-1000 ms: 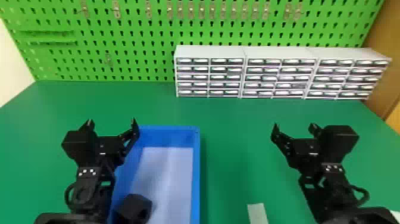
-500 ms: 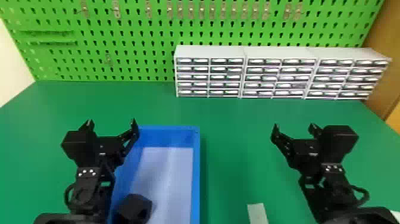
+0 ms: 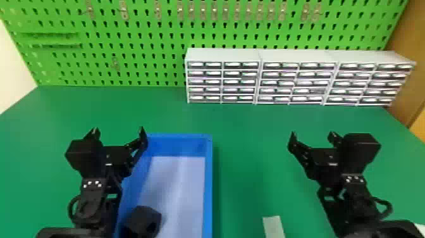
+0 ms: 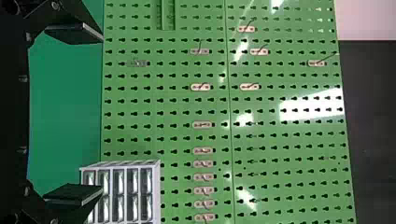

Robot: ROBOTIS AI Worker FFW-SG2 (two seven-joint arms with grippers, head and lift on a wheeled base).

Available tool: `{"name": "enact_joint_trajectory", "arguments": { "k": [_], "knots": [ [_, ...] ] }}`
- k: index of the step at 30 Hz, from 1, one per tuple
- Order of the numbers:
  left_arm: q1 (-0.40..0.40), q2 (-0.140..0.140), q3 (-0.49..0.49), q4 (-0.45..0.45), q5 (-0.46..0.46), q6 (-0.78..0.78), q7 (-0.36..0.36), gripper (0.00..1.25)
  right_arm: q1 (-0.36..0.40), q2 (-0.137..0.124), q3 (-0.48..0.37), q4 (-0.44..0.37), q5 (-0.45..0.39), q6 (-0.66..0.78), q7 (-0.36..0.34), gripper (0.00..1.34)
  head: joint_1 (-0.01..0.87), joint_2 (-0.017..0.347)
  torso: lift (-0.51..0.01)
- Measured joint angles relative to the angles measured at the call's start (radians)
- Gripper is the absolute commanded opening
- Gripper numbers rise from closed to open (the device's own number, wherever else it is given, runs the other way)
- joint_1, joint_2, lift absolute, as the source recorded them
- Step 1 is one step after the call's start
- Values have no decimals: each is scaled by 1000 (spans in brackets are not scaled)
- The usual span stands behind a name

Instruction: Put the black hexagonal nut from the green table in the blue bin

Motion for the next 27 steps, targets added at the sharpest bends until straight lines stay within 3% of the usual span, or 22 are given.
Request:
{"name": "enact_joint_trajectory", "arguments": {
  "k": [27],
  "knots": [
    [-3,0,-2,0,0,0,0,1103,2,3,-5,0,1,-5,0,1065,657,57,-95]
  ]
}}
